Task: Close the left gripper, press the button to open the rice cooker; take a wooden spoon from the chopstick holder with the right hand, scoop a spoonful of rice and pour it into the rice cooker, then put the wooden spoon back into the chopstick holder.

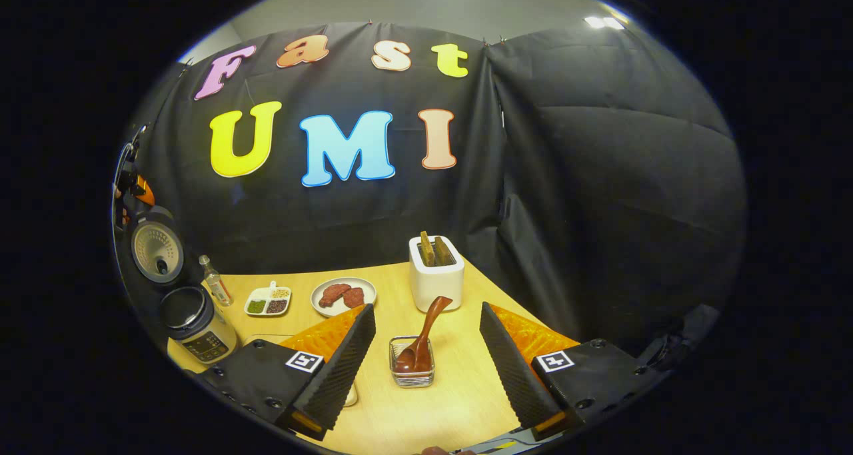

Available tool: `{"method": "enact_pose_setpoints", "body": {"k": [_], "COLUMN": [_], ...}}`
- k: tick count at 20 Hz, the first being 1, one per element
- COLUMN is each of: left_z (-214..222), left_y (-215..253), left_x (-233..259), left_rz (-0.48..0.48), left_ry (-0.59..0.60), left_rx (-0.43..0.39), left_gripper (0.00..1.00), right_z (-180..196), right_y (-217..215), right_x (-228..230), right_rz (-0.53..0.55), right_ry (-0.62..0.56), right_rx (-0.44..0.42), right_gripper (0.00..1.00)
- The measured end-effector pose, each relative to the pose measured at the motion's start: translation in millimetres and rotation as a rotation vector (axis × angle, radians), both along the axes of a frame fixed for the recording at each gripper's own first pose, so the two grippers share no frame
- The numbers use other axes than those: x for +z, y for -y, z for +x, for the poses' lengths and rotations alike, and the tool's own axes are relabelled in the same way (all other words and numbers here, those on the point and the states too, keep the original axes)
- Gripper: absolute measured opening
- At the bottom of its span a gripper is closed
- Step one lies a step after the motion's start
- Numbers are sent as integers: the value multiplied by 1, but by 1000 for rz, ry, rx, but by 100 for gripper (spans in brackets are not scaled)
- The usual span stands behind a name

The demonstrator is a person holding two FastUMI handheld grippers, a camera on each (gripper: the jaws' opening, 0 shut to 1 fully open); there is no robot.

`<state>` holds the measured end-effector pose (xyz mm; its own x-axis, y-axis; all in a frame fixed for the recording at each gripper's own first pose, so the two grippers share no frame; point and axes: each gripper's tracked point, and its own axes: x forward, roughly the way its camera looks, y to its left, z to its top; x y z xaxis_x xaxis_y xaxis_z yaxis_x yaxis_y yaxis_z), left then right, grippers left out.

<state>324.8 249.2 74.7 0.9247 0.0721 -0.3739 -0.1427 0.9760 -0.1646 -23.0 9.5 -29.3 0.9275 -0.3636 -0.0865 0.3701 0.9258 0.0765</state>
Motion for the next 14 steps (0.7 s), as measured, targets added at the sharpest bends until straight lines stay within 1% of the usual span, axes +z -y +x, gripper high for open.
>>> {"method": "enact_pose_setpoints", "body": {"k": [1,2,3,5,7,10,11,12,14], "left_z": [-6,-11,-18,-30,-43,-64,-68,-72,-80], "left_y": [4,11,16,26,22,29,33,37,43], "left_x": [-5,-10,-16,-32,-48,-76,-86,-95,-110], "left_rz": [-13,-20,-28,-44,-31,-53,-44,-22,39], "left_ry": [-13,-32,-49,-94,-120,-162,-170,-181,-211], "left_rx": [-2,-7,-9,-21,3,22,12,5,-3], "left_gripper": [100,100,100,100,100,100,96,98,98], "right_z": [2,5,7,11,14,19,21,22,24], "right_y": [1,3,5,7,9,19,22,23,24], "right_x": [-1,-3,-4,-6,-5,-17,-21,-24,-29], "right_rz": [2,-3,-6,9,44,56,59,67,82], "right_ry": [4,-1,-5,-6,12,-9,-18,-28,-44], "right_rx": [18,28,37,58,81,101,106,112,129], "right_gripper": [100,96,100,100,100,99,99,99,98]}}
